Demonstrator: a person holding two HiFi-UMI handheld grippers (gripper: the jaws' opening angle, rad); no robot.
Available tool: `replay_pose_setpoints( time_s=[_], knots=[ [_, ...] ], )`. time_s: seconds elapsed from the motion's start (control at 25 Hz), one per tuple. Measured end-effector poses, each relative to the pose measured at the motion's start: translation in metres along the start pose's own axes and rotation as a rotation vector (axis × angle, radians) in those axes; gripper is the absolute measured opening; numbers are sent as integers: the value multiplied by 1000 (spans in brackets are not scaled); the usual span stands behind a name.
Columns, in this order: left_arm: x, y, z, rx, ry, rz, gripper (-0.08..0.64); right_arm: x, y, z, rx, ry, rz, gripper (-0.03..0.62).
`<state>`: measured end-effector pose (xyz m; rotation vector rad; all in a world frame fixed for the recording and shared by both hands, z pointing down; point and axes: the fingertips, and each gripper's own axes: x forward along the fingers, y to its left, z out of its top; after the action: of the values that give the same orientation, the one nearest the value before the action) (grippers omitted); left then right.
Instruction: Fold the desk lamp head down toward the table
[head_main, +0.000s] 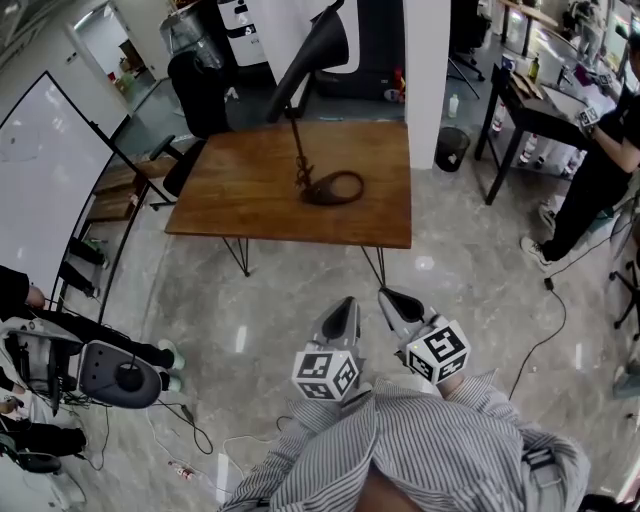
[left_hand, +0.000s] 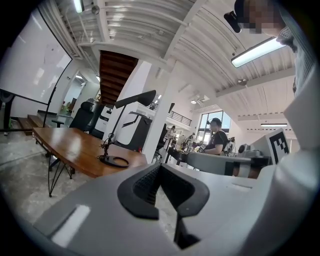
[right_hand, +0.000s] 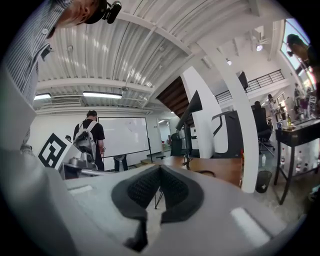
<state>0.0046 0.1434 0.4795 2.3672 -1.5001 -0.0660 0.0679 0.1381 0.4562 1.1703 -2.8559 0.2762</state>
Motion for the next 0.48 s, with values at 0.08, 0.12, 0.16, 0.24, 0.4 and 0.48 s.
replay_pose_setpoints(
  time_s=[0.08,0.12,0.16,0.24,0.4,0.48],
  knots=[
    [6,-2,-2,11,-2,0,3,-1,-11,-3,3,-3,-11,1],
    [10,-1,-4,12,3,5,3,0,-16,-5,8,-2,-13,2],
    [13,2,-7,8,9,13,3,1,-20,-7,17,1,-11,2],
    [19,10,-10,-6,16,32,3,6,-26,-11,33,9,-3,2],
    [38,30,-4,-9,4,56,3,26,-38,-9,25,12,15,2],
    [51,45,2,-5,1,69,3,42,-48,-5,21,5,9,2]
  ],
)
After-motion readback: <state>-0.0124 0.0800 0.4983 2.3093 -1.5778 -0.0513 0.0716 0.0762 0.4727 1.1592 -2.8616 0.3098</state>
